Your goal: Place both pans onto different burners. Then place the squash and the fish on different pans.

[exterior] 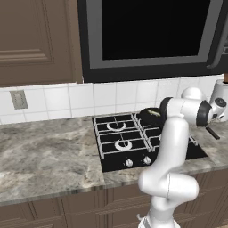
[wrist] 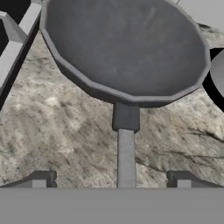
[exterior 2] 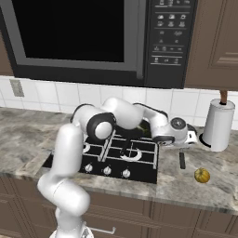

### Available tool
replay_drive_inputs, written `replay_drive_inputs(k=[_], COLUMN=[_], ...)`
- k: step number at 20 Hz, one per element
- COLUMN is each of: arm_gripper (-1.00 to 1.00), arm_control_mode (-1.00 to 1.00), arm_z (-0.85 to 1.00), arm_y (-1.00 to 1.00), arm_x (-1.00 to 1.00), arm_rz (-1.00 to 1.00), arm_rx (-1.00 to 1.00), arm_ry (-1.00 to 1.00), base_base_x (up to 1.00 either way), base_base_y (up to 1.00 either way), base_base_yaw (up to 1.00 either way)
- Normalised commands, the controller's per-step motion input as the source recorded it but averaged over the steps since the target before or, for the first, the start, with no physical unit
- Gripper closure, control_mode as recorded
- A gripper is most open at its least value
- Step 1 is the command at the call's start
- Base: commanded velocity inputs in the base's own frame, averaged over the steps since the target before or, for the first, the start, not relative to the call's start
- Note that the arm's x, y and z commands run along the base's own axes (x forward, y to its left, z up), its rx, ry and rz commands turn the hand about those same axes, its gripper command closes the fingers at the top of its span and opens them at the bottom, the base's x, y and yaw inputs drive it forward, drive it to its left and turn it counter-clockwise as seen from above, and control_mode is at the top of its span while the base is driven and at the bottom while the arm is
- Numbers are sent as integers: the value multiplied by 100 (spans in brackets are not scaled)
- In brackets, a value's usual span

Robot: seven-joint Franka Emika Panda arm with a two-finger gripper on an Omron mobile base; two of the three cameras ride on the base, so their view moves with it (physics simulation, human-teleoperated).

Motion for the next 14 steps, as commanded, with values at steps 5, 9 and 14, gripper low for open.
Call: replay_drive_inputs(k=[5,9,14], arm_gripper=[-100,-100,-100], arm_control_mode=[-100,-100,-100], arm_z=[-15,-12,-16], arm_y=[-24,-25,-21], arm_x=[0,0,0], arm_rz=[0,0,0], arm_rx=[0,0,2], arm_ry=[0,0,0], base_base_x=[0,0,0], base_base_y=[0,0,0], base_base_yaw=[0,0,0])
